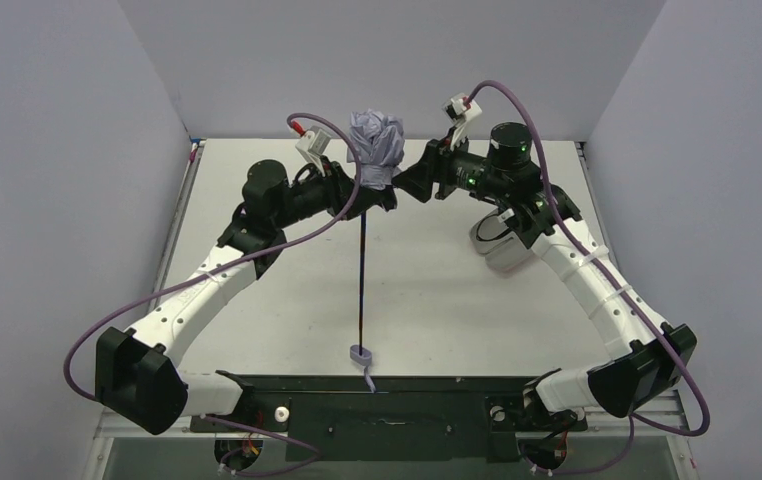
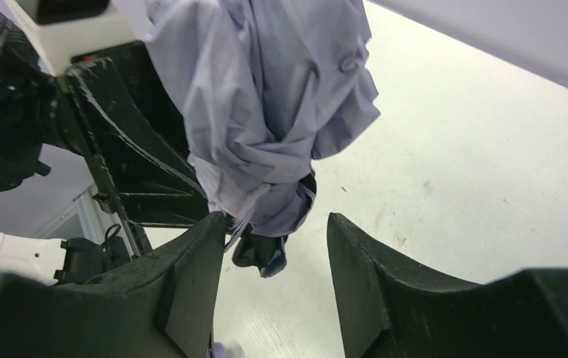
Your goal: Open the umbrella
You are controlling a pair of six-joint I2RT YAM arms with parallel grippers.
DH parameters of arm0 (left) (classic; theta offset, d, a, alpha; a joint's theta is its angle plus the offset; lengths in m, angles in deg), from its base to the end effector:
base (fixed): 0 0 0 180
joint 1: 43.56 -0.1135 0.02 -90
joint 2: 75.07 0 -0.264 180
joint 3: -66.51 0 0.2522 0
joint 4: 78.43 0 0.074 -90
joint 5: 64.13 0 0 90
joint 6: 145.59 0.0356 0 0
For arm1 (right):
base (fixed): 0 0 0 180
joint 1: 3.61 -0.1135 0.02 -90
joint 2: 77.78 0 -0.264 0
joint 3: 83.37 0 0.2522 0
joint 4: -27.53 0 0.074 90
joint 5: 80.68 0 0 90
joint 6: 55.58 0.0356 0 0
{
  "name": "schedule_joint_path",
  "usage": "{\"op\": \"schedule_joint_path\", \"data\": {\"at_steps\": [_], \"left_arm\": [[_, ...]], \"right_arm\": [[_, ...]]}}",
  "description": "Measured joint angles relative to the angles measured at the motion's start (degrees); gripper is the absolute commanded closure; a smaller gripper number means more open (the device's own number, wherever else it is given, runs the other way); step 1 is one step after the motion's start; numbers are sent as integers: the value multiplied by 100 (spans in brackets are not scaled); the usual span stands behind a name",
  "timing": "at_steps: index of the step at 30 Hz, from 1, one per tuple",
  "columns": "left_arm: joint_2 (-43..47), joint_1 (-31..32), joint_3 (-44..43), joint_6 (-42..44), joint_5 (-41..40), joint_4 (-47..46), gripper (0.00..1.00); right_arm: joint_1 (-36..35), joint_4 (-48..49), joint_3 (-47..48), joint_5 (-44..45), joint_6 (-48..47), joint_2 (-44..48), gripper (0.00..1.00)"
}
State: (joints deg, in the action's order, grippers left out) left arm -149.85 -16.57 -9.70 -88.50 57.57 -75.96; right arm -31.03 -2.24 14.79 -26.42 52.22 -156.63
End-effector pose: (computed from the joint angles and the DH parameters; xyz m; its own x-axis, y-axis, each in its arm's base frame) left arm 0.2652 -0.1560 0.3726 -0.4777 -0.2755 -0.8342 0.7084 0.4408 -0.5512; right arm 0.2640 0.1604 0.4372 -0.4236 0.0598 -0.9039 -0.7921 0.4597 0.4016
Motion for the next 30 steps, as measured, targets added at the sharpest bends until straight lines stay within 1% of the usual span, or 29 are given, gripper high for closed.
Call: {"op": "schedule_joint_path", "data": {"at_steps": [5, 10, 12, 13, 14, 15, 16, 17, 18, 25, 30], "left_arm": [[0, 63, -48, 46, -2, -2, 100], [0, 177, -70, 129, -35, 13, 100], [-2, 190, -98, 173, -44, 52, 100], [-2, 192, -122, 192, -50, 79, 100], [-2, 192, -136, 210, -63, 83, 100], [-2, 195, -149, 223, -76, 92, 100], [-2, 195, -157, 236, -87, 98, 100], [-2, 197, -157, 251, -96, 107, 100], [-2, 197, -157, 267, -105, 118, 100], [-2, 197, -157, 365, -66, 166, 100], [-2, 175, -155, 363, 44, 168, 100]], "right_arm": [[0, -181, -120, 4, -74, -2, 57], [0, -195, -122, -26, -37, -2, 58], [0, -155, -122, -70, 22, -2, 65], [2, -120, -122, -92, 57, -2, 72], [7, -76, -122, -116, 98, -2, 75], [9, -33, -122, -146, 120, -2, 82], [15, 0, -122, -168, 153, -2, 86], [37, 31, -122, -216, 184, -2, 95], [39, 52, -122, -247, 225, -2, 99], [317, 144, -205, -367, 321, -4, 100], [407, 37, -273, -297, 55, -7, 100]]}}
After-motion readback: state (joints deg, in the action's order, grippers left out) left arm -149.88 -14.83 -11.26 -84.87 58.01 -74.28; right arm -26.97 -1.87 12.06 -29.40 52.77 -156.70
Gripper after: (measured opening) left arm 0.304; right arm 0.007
